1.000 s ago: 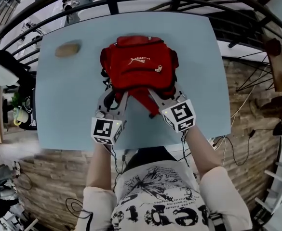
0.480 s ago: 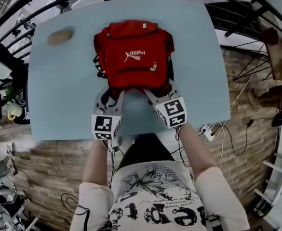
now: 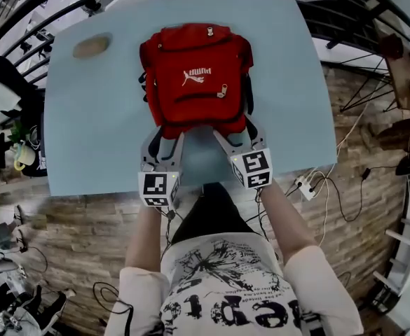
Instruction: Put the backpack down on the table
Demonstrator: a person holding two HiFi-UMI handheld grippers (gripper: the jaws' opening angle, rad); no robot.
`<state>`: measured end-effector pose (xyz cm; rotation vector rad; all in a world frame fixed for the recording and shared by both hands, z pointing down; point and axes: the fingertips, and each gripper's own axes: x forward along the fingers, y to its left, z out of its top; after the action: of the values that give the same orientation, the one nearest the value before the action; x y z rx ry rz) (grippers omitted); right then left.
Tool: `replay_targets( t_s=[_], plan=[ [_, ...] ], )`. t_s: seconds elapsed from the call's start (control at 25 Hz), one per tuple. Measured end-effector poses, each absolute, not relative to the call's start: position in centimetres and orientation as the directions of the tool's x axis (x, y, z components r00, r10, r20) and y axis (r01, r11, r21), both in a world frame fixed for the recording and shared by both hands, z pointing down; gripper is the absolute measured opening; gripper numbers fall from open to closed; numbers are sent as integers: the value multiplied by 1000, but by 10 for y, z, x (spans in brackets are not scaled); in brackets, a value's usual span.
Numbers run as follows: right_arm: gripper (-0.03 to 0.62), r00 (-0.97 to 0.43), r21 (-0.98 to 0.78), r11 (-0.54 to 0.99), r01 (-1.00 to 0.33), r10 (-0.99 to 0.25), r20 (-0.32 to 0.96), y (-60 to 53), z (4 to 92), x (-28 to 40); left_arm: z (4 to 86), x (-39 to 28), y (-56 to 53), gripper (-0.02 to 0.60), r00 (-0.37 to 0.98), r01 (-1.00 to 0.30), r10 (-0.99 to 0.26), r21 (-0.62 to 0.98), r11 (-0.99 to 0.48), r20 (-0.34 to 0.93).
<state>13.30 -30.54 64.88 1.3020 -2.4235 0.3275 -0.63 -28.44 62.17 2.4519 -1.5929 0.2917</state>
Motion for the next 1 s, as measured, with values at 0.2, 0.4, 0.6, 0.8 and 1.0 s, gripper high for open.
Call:
replay_targets(
  t_s=[0.2, 0.4, 0.6, 0.8, 1.0],
  plan=[
    [353, -475, -3, 519, -855, -779, 410, -283, 624, 138, 598, -3, -265, 176, 423, -905, -872, 70, -419, 246],
    [291, -486, 39, 529, -848, -804, 344, -260, 576, 134, 564, -7, -244, 174, 406, -913, -891, 56, -403, 203],
    [93, -467, 33, 492, -870, -844, 265, -245, 527, 134, 523, -14, -224, 57, 354, -934, -921, 8, -358, 161],
    [-6, -462, 70, 487, -871, -859, 221, -225, 479, 131, 488, -7, -207, 25, 400, -916, -898, 46, -399, 181],
    [-6, -491, 101, 507, -856, -859, 145, -209, 424, 126, 433, -4, -190, 20, 443, -896, -890, 19, -444, 106]
  ],
)
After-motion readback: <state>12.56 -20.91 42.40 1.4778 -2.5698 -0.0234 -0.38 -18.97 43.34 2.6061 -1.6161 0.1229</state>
